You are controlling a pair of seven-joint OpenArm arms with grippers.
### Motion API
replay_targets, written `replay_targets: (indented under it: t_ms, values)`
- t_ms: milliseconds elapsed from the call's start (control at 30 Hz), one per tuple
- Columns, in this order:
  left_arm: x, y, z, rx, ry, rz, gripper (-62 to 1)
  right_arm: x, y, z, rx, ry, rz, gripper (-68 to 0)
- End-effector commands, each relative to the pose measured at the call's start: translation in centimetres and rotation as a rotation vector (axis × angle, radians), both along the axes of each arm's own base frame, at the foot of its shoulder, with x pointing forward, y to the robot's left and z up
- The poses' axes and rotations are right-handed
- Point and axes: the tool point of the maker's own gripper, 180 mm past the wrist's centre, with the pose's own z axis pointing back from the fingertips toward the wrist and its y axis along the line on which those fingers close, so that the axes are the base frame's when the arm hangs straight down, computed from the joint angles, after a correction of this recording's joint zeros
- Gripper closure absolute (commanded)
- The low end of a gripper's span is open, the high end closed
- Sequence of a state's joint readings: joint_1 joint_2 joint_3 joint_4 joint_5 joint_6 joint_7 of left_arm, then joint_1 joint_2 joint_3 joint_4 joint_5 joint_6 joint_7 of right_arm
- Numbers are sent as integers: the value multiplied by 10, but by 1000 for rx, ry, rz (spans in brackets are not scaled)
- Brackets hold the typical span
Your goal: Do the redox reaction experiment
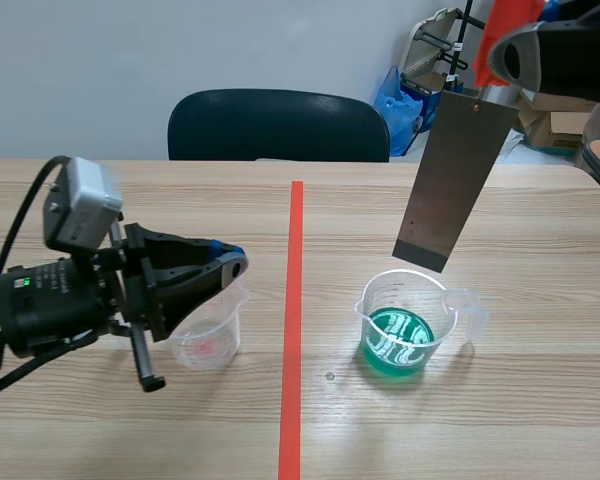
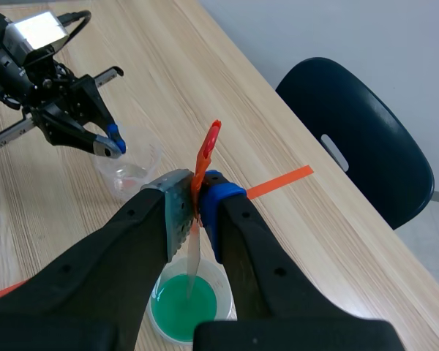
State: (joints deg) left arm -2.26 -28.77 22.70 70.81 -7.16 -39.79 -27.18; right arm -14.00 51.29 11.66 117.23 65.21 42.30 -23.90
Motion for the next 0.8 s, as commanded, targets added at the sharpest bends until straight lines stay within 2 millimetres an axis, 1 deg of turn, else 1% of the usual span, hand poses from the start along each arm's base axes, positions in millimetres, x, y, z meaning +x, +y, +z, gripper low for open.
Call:
replay_targets:
  t_ms: [0,67,267,500,633,767]
  values:
    - [5,-8,6,-30,-5,-1,-19,-1,2,10,6,-31,18,-8]
    - [6,-19,2,-33,9,-14,-19,-1,2,10,6,-31,18,-8]
    - [10,-49,1,-86,31,-46,-19,-1,2,10,6,-31,18,-8]
    - [13,-77,0,-87,52,-79,-19,-1,2,11,7,-32,18,-8]
    - [14,-85,5,-109,48,-86,-19,-1,2,11,7,-32,18,-8]
    - [15,-91,6,-107,50,-90,-19,-1,2,11,7,-32,18,-8]
